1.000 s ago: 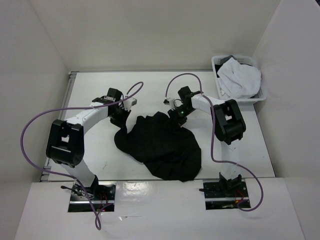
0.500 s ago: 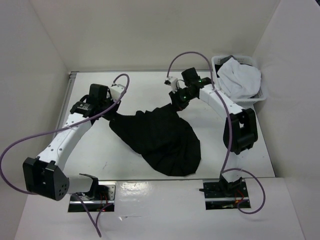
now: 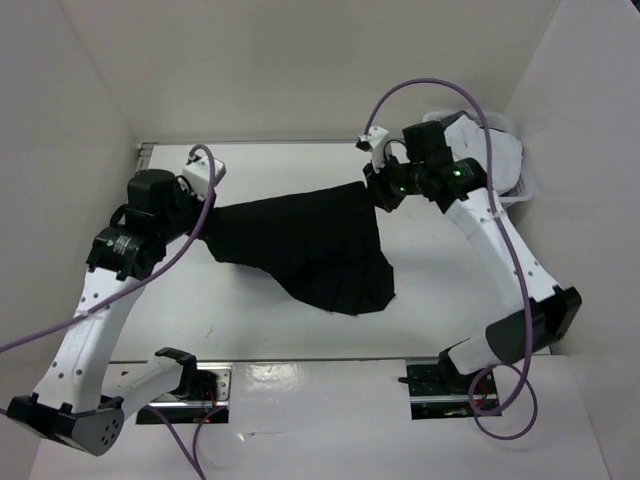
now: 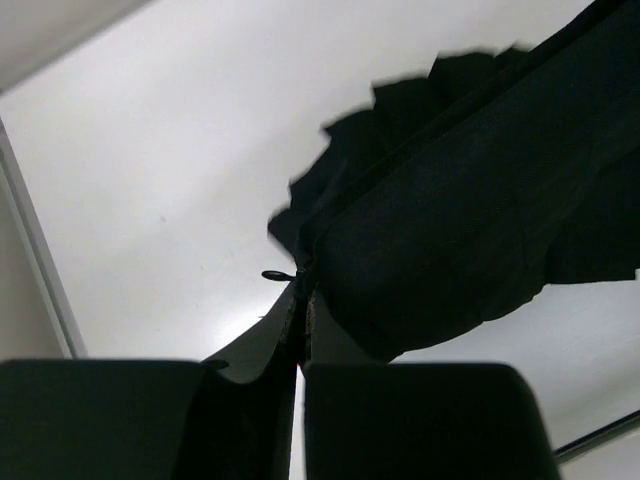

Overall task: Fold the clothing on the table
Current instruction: Flatten the skirt out

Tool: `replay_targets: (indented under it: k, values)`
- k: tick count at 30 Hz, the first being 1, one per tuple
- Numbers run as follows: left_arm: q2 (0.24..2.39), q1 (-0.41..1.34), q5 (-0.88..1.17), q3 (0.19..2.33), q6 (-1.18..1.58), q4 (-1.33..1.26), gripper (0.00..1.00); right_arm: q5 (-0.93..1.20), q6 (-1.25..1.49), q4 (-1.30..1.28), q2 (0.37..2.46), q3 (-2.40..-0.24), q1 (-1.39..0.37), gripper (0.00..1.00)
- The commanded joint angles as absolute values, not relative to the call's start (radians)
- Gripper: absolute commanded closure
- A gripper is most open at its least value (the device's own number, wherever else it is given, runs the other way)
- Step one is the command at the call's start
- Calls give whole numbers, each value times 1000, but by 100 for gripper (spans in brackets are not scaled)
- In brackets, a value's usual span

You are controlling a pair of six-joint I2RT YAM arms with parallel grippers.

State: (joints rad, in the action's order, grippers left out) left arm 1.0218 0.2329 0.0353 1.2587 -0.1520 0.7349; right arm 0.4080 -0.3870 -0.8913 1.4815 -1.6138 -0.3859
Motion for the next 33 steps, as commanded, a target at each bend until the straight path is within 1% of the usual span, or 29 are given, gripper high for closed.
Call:
replay_targets:
  k: [1, 6, 12, 16, 23, 27, 33]
  values:
    - [988, 204, 1, 1338, -167, 790, 100, 351, -408, -919, 1344, -1595, -298, 100]
    - [977, 167, 176, 1436, -199, 834, 100, 500, -399, -919, 1218, -1606, -189, 100]
    - [956, 158, 290, 1558, -229, 885, 100, 615, -399, -937, 1129, -1647, -77, 100]
    - [925, 147, 324, 1589, -238, 894, 100, 683, -399, -946, 1075, -1647, -41, 100]
    - [847, 115, 416, 1598, -258, 931, 100, 748, -410, -966, 1023, -1675, -21, 100]
    - [795, 94, 449, 1568, -258, 931, 100, 767, -410, -966, 991, -1664, -21, 100]
    - [805, 84, 488, 1491, -258, 931, 100, 787, -419, -976, 1003, -1628, -21, 100]
